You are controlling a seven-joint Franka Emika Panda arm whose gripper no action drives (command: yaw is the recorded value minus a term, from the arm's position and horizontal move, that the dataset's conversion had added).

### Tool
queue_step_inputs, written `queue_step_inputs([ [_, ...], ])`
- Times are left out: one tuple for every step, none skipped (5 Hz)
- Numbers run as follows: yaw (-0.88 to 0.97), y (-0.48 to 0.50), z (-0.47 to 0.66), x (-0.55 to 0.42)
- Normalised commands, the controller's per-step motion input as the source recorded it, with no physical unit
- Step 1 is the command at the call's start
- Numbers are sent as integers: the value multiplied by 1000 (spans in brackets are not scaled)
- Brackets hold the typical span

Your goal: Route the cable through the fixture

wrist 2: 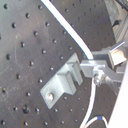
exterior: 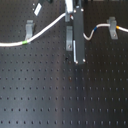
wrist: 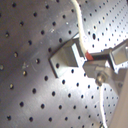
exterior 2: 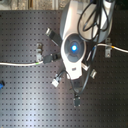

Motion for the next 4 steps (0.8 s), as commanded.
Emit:
queue_step_inputs([
  [0,15,17,-3],
  [-366,52,289,-180],
  [-300,52,292,-256],
  [0,-28,5,-208],
])
